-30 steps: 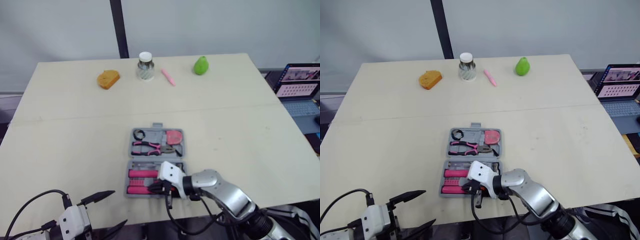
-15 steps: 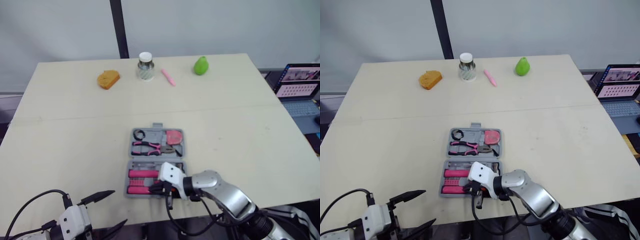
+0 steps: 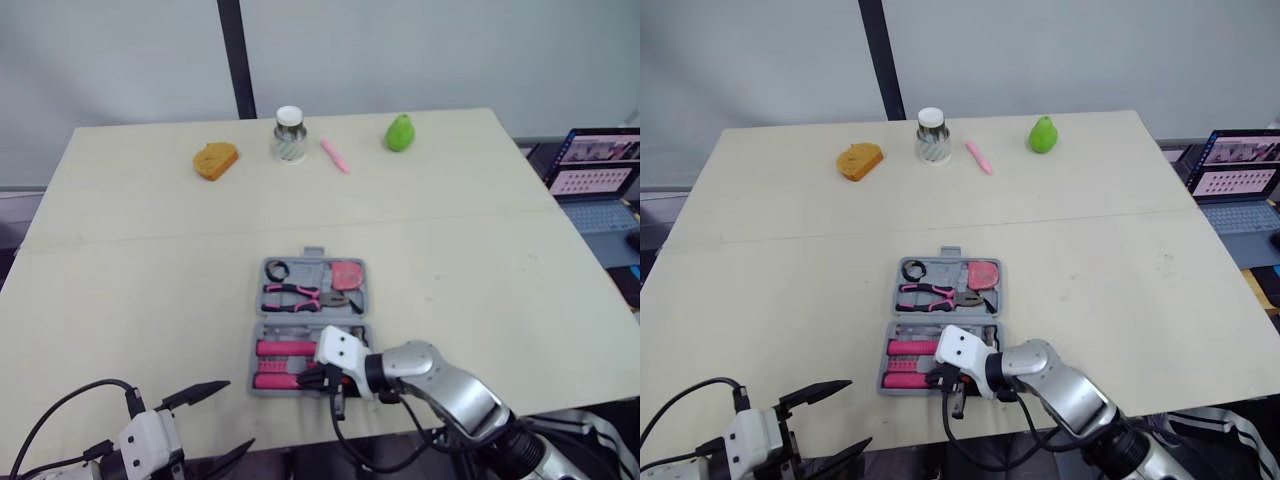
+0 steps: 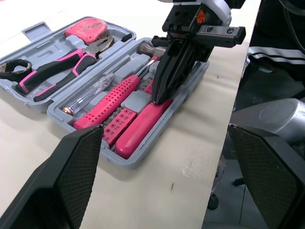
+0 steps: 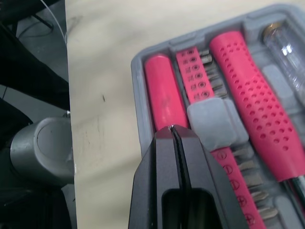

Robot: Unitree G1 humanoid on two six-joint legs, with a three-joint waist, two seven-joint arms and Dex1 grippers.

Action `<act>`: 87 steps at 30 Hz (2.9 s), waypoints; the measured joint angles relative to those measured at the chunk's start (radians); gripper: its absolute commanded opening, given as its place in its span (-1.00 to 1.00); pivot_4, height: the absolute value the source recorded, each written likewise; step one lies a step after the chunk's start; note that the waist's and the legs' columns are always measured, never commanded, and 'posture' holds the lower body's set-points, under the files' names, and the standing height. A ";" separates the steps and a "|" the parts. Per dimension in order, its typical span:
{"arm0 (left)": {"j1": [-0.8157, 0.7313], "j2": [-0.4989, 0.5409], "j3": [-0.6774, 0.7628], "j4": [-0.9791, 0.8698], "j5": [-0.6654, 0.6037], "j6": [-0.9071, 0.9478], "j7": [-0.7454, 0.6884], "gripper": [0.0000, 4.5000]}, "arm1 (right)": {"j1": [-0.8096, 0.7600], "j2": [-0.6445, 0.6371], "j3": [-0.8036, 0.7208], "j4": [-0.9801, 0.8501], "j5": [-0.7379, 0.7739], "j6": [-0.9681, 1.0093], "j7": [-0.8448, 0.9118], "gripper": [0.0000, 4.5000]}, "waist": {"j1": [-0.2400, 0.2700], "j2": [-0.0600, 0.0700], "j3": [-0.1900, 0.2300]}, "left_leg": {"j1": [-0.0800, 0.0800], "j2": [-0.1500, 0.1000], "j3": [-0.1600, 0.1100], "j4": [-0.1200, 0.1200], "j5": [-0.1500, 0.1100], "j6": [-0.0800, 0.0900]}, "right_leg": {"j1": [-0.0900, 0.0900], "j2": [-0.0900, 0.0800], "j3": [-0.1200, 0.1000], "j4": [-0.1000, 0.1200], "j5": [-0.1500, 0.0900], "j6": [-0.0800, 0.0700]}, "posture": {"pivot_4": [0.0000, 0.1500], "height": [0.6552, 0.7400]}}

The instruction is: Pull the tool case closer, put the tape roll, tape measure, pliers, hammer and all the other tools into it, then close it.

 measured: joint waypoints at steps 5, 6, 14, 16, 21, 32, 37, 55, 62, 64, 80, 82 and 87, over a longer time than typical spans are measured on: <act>0.000 0.000 0.000 0.000 0.000 0.000 0.000 1.00 | -0.002 -0.003 0.003 0.000 -0.002 0.001 0.000 -0.99 | 0.000 0.000 -0.001 | 0.001 0.000 0.000 0.000 0.000 0.000 | 0.000 0.000 0.000 0.000 -0.001 -0.001 | 1.00 1.00; 0.000 0.000 0.000 0.000 0.000 0.000 0.000 1.00 | -0.003 -0.003 0.005 0.001 -0.003 0.001 0.000 -0.99 | 0.000 0.000 -0.001 | 0.001 0.000 0.000 0.000 0.000 -0.001 | 0.000 0.000 0.000 0.000 -0.001 -0.001 | 1.00 1.00; -0.016 0.000 -0.002 0.000 0.001 0.003 0.001 1.00 | -0.007 -0.009 0.010 0.007 -0.007 -0.013 0.004 -0.99 | 0.000 -0.001 -0.003 | 0.002 0.001 0.000 0.000 -0.001 -0.001 | 0.000 0.000 0.000 0.000 -0.002 -0.003 | 1.00 1.00; -0.032 0.001 -0.011 0.003 0.003 0.011 0.003 1.00 | 0.010 0.004 -0.020 0.021 0.020 -0.032 0.011 -0.99 | 0.002 -0.001 -0.003 | 0.002 0.001 0.000 0.000 -0.001 -0.001 | 0.000 0.000 0.000 0.000 -0.002 -0.003 | 1.00 1.00; -0.153 0.019 -0.013 0.039 0.001 0.066 0.034 1.00 | 0.025 0.010 -0.156 0.012 0.139 -0.036 0.056 -0.99 | 0.009 0.001 -0.002 | 0.001 0.001 0.001 0.000 0.000 -0.001 | 0.000 0.000 0.000 0.004 -0.002 -0.003 | 1.00 1.00; -0.396 0.077 0.122 0.262 -0.085 0.264 0.086 1.00 | 0.127 -0.316 -0.606 0.133 0.300 -0.096 0.234 -0.99 | 0.022 0.001 -0.001 | 0.002 0.000 0.004 0.000 0.000 0.000 | 0.000 0.001 0.000 0.003 -0.001 -0.002 | 1.00 1.00; -0.391 0.078 0.237 0.360 -0.104 0.290 0.103 1.00 | 0.135 -0.375 -0.715 0.408 0.246 -0.232 0.250 -0.99 | 0.021 0.001 -0.001 | 0.004 0.002 0.007 0.000 0.000 -0.001 | 0.000 0.001 0.000 0.004 -0.001 -0.002 | 1.00 1.00; -0.535 0.109 0.157 0.542 -0.033 0.317 0.083 -0.45 | -0.011 -0.283 -0.654 0.725 0.069 -0.441 0.227 -1.00 | 0.021 0.001 -0.001 | 0.004 0.002 0.009 0.000 0.001 -0.001 | -0.001 0.000 0.000 0.007 -0.001 -0.002 | 1.00 1.00; -0.669 0.103 -0.015 0.531 0.020 0.407 0.103 -0.98 | -0.094 -0.202 -0.565 0.689 -0.043 -0.434 0.130 -1.00 | -0.002 0.000 -0.002 | 0.006 0.004 0.009 0.000 0.002 -0.003 | -0.001 0.001 -0.001 0.009 -0.001 -0.002 | 1.00 1.00; -0.710 0.094 -0.058 0.532 0.034 0.417 0.108 -0.98 | -0.116 -0.183 -0.545 0.683 -0.061 -0.421 0.115 -1.00 | -0.007 0.000 -0.002 | 0.006 0.005 0.010 0.000 0.001 -0.004 | -0.001 0.002 -0.001 0.008 -0.001 -0.002 | 1.00 1.00; -0.825 0.033 -0.250 0.547 0.093 0.500 0.113 -0.98 | -0.104 -0.065 -0.386 0.421 -0.064 -0.213 0.129 -1.00 | 0.001 0.000 -0.001 | 0.006 0.007 0.010 0.000 0.001 -0.005 | -0.002 0.005 0.000 0.008 -0.001 -0.003 | 1.00 1.00; -0.838 0.020 -0.259 0.554 0.107 0.492 0.121 -0.98 | -0.104 -0.056 -0.379 0.405 -0.064 -0.192 0.129 -1.00 | 0.002 0.000 -0.001 | 0.005 0.007 0.010 0.000 0.001 -0.005 | -0.002 0.005 0.000 0.008 -0.001 -0.003 | 1.00 1.00; -0.867 -0.008 -0.268 0.586 0.119 0.465 0.137 -0.98 | -0.101 -0.053 -0.354 0.381 -0.063 -0.166 0.129 -1.00 | 0.003 0.000 -0.001 | 0.005 0.007 0.010 0.001 0.001 -0.005 | -0.002 0.005 0.000 0.008 -0.001 -0.003 | 1.00 1.00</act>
